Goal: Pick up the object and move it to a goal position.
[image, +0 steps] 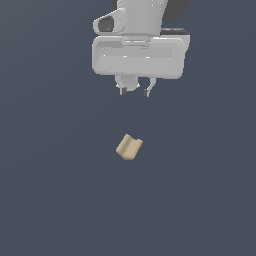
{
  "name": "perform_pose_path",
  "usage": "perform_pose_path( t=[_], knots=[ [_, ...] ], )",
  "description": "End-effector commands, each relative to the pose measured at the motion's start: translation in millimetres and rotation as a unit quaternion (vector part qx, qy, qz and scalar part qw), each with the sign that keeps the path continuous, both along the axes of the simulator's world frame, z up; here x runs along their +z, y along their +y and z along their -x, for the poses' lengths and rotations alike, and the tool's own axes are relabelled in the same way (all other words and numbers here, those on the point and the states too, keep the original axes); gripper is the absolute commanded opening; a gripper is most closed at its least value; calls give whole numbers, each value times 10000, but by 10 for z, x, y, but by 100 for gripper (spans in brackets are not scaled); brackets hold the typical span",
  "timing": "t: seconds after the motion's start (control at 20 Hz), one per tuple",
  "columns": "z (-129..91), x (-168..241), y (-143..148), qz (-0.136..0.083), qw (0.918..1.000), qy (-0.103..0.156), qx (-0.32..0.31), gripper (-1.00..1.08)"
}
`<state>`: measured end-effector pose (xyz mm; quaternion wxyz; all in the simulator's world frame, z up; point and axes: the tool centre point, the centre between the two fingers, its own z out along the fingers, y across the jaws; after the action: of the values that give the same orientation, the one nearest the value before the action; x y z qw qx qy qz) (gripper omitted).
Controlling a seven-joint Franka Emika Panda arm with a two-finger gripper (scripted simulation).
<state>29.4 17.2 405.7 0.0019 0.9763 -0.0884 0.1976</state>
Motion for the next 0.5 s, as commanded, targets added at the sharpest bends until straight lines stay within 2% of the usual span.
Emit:
perform_pose_path(
  t=[0.0, 0.45],
  knots=[
    [21, 211, 44, 97, 9998, -187, -58, 28],
    [117, 800, 268, 571, 9951, -764, -247, 28]
  ],
)
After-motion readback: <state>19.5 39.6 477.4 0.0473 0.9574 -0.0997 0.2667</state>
